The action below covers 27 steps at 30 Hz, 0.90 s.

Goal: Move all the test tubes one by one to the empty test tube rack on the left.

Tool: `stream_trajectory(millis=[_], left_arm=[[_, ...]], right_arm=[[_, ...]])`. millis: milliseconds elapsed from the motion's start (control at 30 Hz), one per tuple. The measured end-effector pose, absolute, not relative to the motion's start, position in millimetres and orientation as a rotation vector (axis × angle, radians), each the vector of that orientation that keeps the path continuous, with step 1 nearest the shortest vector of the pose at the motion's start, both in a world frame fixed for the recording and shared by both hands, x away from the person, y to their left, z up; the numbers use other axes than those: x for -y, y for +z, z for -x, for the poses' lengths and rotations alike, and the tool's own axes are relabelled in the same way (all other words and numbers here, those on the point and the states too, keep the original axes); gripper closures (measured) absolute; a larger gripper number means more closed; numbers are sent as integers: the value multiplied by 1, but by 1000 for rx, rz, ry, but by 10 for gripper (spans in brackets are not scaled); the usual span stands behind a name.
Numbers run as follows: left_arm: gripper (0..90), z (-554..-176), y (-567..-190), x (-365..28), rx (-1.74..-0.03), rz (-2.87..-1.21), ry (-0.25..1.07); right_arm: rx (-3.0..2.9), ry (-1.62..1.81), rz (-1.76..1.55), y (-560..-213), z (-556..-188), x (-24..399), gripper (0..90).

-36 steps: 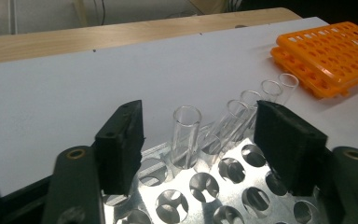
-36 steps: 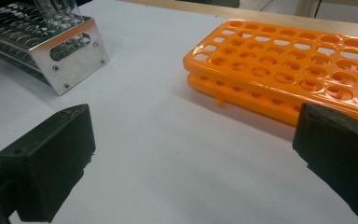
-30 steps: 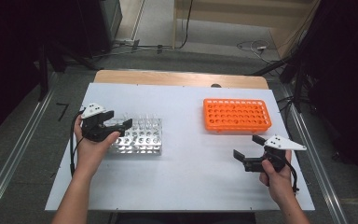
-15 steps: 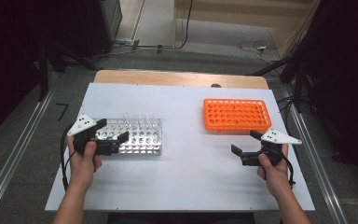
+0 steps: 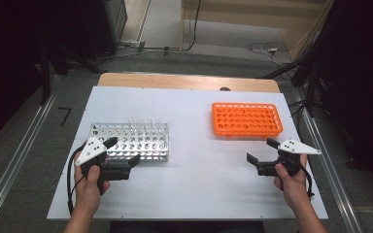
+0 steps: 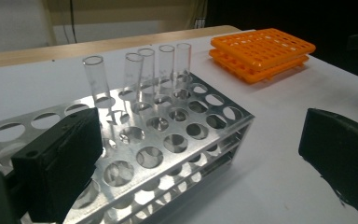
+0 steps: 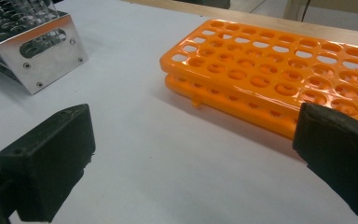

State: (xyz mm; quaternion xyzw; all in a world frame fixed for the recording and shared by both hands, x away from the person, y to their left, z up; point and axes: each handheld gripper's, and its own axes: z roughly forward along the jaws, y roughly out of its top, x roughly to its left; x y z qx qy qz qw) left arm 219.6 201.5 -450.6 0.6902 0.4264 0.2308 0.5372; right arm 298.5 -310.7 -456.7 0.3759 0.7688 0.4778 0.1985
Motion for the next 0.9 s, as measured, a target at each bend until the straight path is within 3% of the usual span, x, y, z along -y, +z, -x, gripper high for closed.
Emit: stream_trajectory(millis=[467,900], left_arm=[[0,-187,-460,-215,-966,-1601,558],[0,-193,-465,-220,-977,-1592,560]], right_arm=[[-2112,1332,-1097,-467,-277,343,0],[-2071,1323,-1136,-472,-272,354,0]])
